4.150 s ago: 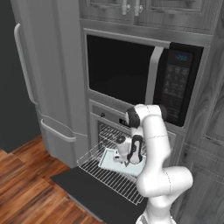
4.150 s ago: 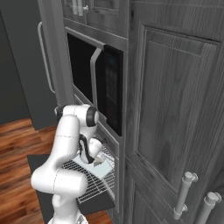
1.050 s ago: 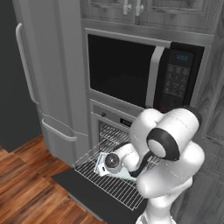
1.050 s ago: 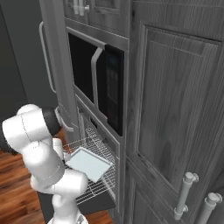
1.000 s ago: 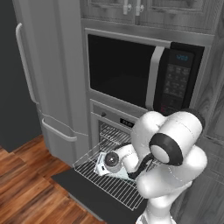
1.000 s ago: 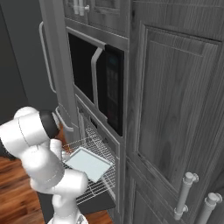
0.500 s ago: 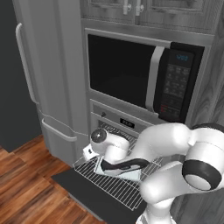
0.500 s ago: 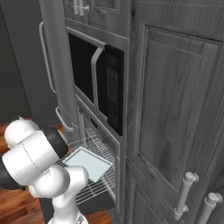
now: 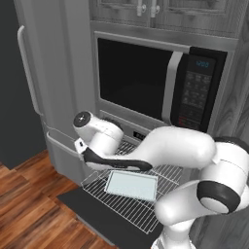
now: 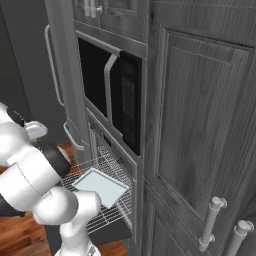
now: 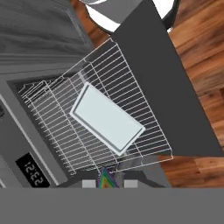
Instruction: Take the baked cake out of the oven and place it on the plate for cooling. Then close the oven door.
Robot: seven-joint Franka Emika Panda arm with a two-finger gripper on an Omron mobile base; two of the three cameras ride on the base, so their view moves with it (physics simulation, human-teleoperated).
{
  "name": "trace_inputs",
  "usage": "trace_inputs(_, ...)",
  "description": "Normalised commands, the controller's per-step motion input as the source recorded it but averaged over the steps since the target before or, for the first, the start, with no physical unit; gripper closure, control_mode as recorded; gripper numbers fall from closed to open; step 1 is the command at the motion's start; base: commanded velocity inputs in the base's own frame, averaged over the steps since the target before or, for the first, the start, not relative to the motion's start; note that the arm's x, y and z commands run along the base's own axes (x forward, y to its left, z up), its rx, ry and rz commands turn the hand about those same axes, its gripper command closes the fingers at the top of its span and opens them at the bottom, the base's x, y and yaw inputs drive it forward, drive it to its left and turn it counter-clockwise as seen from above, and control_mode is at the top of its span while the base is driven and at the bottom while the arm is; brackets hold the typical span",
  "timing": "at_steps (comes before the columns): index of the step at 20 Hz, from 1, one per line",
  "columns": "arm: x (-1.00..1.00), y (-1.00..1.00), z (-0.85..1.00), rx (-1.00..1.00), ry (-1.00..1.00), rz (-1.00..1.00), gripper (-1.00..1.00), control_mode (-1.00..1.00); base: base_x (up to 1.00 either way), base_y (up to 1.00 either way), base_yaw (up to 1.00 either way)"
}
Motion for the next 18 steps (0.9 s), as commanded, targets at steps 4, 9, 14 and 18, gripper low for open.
trace_inputs(4, 0.00, -0.13, 1.00, -0.02, 0.01, -0.04, 1.00, -1.00, 0.00, 0.00, 0.00)
trace_inputs(9, 0.00, -0.45, 0.74, 0.04, 0.04, 0.00, 1.00, -1.00, 0.00, 0.00, 0.00)
trace_inputs(14, -0.18, -0.48, 0.35, 0.19, 0.04, 0.00, 1.00, -1.00, 0.00, 0.00, 0.00)
trace_inputs(18, -0.29, -0.18, 0.35, 0.12, 0.00, 0.00, 1.00, -1.00, 0.00, 0.00, 0.00)
